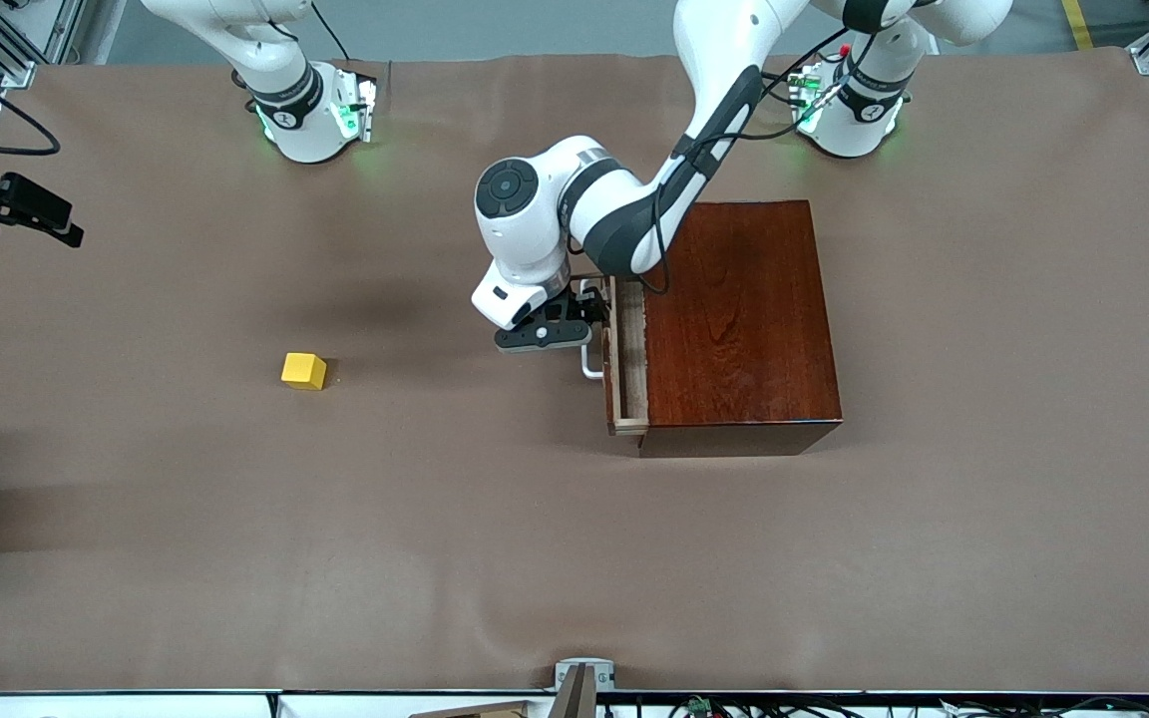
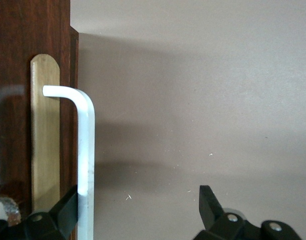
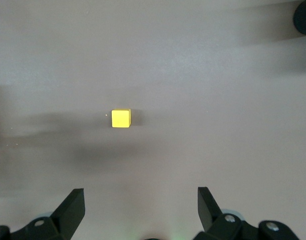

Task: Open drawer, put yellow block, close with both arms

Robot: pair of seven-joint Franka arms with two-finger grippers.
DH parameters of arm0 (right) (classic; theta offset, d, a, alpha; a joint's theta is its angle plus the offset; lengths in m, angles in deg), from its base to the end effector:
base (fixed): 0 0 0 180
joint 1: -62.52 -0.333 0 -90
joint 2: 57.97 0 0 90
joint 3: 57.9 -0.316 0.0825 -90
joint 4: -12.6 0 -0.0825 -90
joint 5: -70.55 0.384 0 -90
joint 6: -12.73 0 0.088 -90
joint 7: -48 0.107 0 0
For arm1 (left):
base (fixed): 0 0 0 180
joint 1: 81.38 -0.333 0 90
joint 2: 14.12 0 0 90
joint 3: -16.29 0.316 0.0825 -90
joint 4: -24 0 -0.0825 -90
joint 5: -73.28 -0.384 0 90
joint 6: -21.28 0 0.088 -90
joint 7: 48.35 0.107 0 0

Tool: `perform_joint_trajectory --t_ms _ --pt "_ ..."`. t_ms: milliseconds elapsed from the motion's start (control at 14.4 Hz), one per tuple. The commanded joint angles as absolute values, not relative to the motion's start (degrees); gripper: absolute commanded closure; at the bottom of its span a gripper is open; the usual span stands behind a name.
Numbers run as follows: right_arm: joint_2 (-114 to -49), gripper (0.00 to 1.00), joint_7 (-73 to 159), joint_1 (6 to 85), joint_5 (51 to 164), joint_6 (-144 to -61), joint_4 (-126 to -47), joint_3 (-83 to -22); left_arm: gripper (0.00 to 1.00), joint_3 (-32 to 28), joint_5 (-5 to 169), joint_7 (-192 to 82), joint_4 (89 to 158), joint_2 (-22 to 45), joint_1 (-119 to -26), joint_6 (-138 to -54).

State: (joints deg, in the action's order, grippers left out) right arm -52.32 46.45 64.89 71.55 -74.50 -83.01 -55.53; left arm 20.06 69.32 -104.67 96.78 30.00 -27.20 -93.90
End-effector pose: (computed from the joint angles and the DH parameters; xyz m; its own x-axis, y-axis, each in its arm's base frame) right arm 0.5161 -0.0419 0.6273 0.9974 -0.0543 -0.0471 -0.0554 -0.9982 -0.0228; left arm 0.4680 -0.5782 0.2938 0.9961 0.0517 0.0719 0.0578 -0.9947 -0.0854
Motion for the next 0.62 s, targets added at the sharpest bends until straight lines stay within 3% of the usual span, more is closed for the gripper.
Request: perform_joint_trajectory --t_ms 0,555 --pt "-52.2 0.00 46.0 64.9 71.5 -74.1 -82.8 -55.5 0.00 18.8 70.9 -106.4 94.0 32.4 -26.8 -98.9" --pt "-52.3 0.00 46.0 64.7 71.5 -74.1 -82.9 -55.6 0.00 15.7 70.9 -110.3 93.3 33.3 -26.5 -105.4"
